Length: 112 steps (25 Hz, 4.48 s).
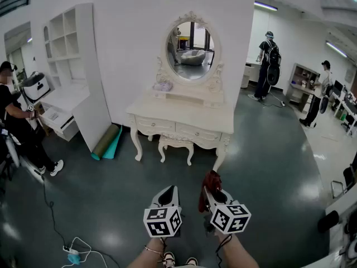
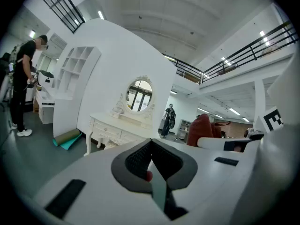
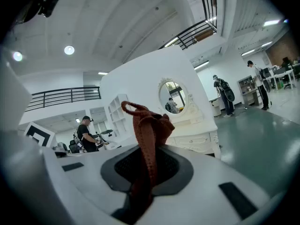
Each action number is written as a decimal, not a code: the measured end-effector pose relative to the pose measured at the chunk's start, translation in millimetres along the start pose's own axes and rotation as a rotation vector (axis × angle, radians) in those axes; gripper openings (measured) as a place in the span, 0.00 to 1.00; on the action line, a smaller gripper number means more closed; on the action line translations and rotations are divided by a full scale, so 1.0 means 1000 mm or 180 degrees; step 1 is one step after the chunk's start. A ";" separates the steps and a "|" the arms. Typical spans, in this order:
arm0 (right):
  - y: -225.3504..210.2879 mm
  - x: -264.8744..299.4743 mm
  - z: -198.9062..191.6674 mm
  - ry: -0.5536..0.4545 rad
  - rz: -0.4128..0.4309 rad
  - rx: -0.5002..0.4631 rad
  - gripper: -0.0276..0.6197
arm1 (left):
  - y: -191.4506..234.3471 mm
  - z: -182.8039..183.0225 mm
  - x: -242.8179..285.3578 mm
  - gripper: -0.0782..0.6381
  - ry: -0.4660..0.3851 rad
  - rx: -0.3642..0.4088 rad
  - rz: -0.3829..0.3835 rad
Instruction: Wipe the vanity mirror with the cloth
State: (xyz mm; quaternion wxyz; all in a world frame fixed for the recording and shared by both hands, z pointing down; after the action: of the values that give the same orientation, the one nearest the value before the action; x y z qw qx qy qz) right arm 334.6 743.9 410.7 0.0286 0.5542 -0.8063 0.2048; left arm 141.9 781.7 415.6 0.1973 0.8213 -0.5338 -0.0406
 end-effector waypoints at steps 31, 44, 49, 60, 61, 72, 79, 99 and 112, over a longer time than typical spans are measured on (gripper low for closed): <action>0.051 0.095 -0.010 0.0095 -0.0239 0.0204 0.14 | 0.128 0.035 0.017 0.11 0.0080 -0.0024 -0.0029; 0.028 0.236 0.033 0.0144 -0.0113 0.0188 0.14 | 0.197 0.072 0.121 0.11 0.0075 -0.0004 0.0130; 0.015 0.296 0.062 0.0139 -0.0087 0.0189 0.14 | 0.222 0.101 0.175 0.11 0.0047 0.0032 0.0149; -0.028 0.404 0.102 0.0182 -0.0100 0.0207 0.14 | 0.267 0.128 0.284 0.11 0.0120 0.0012 0.0164; -0.031 0.411 0.105 0.0182 -0.0109 0.0218 0.14 | 0.270 0.130 0.291 0.11 0.0129 0.0009 0.0170; -0.060 0.483 0.115 0.0291 -0.0233 0.0419 0.14 | 0.314 0.155 0.365 0.11 0.0260 0.0025 0.0170; -0.066 0.557 0.128 0.0216 -0.0378 0.0482 0.14 | 0.367 0.179 0.432 0.11 0.0268 0.0081 0.0003; -0.044 0.787 0.210 0.0112 -0.0644 0.0486 0.14 | 0.530 0.278 0.616 0.11 0.0421 0.0097 -0.0342; -0.081 0.859 0.237 0.0160 -0.0722 0.0549 0.14 | 0.557 0.295 0.701 0.11 0.0486 -0.0033 -0.0360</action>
State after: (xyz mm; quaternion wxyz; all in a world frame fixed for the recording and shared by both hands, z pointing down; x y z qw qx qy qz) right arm 120.8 -123.7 452.4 0.0241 0.6369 -0.7169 0.2826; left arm -120.2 -122.8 450.2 0.2391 0.8498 -0.4697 0.0082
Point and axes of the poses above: the fingertips, and each gripper's own axes: x forward along the fingers, y to its left, z out of its top, the point moved 9 cm from there along -x, backward along the fingers, and after that the axes turned 15 degrees about -z, right-handed, at the moved point
